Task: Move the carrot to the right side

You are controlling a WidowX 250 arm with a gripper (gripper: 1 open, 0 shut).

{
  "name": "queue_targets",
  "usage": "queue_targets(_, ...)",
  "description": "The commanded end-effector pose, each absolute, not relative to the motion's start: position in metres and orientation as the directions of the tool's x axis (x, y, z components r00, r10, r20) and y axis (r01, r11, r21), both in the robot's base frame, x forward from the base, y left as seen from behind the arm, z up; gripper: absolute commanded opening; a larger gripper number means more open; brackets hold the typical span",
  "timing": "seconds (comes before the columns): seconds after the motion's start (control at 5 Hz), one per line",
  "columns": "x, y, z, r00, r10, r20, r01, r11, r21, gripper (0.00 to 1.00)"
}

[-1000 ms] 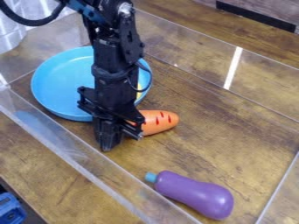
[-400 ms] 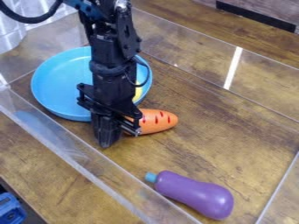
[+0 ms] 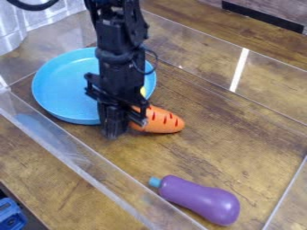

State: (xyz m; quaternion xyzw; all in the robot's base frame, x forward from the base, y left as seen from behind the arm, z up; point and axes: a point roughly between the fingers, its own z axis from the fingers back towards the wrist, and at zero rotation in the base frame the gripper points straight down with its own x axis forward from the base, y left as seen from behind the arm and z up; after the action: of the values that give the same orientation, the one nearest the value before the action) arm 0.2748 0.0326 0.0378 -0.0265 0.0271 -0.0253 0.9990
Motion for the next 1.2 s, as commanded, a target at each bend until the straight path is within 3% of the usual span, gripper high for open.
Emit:
queue_targets(0.0,0.291,0.044,0.066,0.999,-0.007,0.039,0.009,0.999,-0.044,0.0)
queue_targets(0.2,0.301,0.039,0.071,0.997,-0.065,0.046,0.067,0.997,-0.027,0.0)
queue_targets(0.4,0.304,0.029,0.094,0.982,-0.179,0.061,0.178,0.984,0.02,0.0)
queue_targets(0.6,0.31,0.014,0.098,0.955,-0.288,0.067,0.285,0.958,0.042,1.0)
queue_targets(1.0,0.302,-0.027,0.075,0.902,-0.427,0.07,0.424,0.904,0.054,1.0)
